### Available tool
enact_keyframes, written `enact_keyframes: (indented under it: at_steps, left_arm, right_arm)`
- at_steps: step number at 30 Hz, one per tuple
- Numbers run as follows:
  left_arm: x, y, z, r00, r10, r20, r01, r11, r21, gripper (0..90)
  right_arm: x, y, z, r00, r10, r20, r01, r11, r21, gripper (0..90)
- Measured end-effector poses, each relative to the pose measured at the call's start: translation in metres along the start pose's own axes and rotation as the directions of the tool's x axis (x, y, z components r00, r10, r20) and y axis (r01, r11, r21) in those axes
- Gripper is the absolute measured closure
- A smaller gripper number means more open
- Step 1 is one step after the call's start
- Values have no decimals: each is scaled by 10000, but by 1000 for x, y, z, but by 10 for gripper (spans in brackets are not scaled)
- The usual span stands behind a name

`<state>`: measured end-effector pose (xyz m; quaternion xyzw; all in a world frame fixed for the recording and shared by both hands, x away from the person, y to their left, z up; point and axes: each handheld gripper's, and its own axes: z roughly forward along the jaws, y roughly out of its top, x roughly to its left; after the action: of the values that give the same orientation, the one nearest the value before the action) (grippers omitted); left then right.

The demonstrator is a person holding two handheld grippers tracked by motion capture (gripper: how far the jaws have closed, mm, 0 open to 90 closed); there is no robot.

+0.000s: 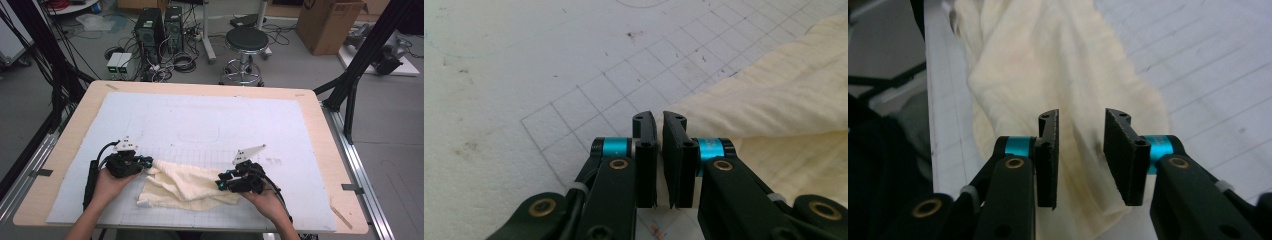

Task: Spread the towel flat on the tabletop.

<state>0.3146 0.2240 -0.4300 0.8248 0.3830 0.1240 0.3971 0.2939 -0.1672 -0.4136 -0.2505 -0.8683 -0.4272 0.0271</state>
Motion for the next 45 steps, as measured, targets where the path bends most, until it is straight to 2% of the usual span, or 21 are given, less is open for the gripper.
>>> enact_keyframes:
  at_steps: [4,8,11,15,17,19,21,24,26,27,30,32,36,37,38,39,40,41,42,43,45]
  left_arm:
    - [-1,0,0,10000,33,-1,-33,10000,-66,836]
    - [-1,-1,0,9999,134,45,-134,9999,-67,837]
    - [0,-2,-1,10000,72,49,-71,9999,-136,836]
    - [0,-3,-2,10000,49,44,-48,9998,-170,837]
    - [0,-2,-2,10000,28,84,-26,9997,-231,841]
    - [-1,-2,-2,10000,17,96,-14,9996,-276,847]
    - [0,-1,-3,10000,-4,89,7,9994,-354,850]
    - [3,3,-5,9996,-279,82,284,9970,-714,866]
    - [3,9,-5,9992,-389,69,394,9940,-1018,873]
    - [3,13,-5,9990,-432,-87,418,9916,-1223,874]
    - [6,26,1,9983,-442,-391,383,9893,-1406,880]
    - [9,36,7,9965,-653,-512,561,9850,-1632,884]
    - [20,69,23,9908,-468,-1267,240,9841,-1761,888]
    - [26,81,30,9877,-534,-1472,255,9823,-1853,888]
    - [32,93,36,9845,-684,-1613,356,9795,-1983,886]
    - [36,101,40,9797,-814,-1831,436,9785,-2018,848]
    - [41,108,46,9712,-1248,-2029,824,9752,-2055,725]
    - [45,110,48,9727,-1534,-1744,1145,9700,-2144,675]
    - [46,109,48,9746,-1567,-1597,1196,9681,-2201,675]
    - [46,108,49,9773,-1451,-1542,1118,9720,-2066,679]
    - [45,102,50,9832,-1041,-1500,787,9829,-1664,679]
  right_arm:
    - [-6,11,-8,9993,-139,362,155,9989,-446,646]
    - [-21,16,-9,9973,310,670,-273,9981,-561,658]
    - [-33,14,1,9946,686,780,-683,9976,-73,661]
    - [-33,13,16,9951,506,845,-576,9949,826,665]
    - [-33,12,22,9949,523,859,-627,9904,1231,707]
    - [-34,11,26,9953,579,779,-700,9842,1628,797]
    - [-33,12,24,9963,401,755,-514,9866,1546,849]
    - [-28,17,15,9904,32,1384,-157,9959,892,857]
    - [-28,19,9,9809,11,1944,-131,9981,603,858]
    - [-29,19,7,9781,-66,2078,-32,9989,468,858]
    - [-34,22,-1,9622,119,2720,-98,9999,-93,858]
    - [-38,27,-6,9507,202,3095,-87,9992,-385,862]
    - [-51,45,-12,9305,289,3650,-65,9980,-625,866]
    - [-58,52,-12,9177,213,3966,33,9981,-613,866]
    - [-67,60,-12,8947,266,4458,31,9978,-658,846]
    - [-78,67,-12,8722,496,4866,-42,9956,-939,718]
    - [-86,71,-11,8574,804,5084,-208,9923,-1218,606]
    - [-97,74,-12,8621,1220,4918,-541,9872,-1500,604]
    - [-101,75,-12,8675,1411,4771,-682,9836,-1670,604]
    - [-102,74,-12,8685,1369,4764,-663,9846,-1620,603]
    - [-103,69,-11,8842,1447,4441,-856,9849,-1504,580]
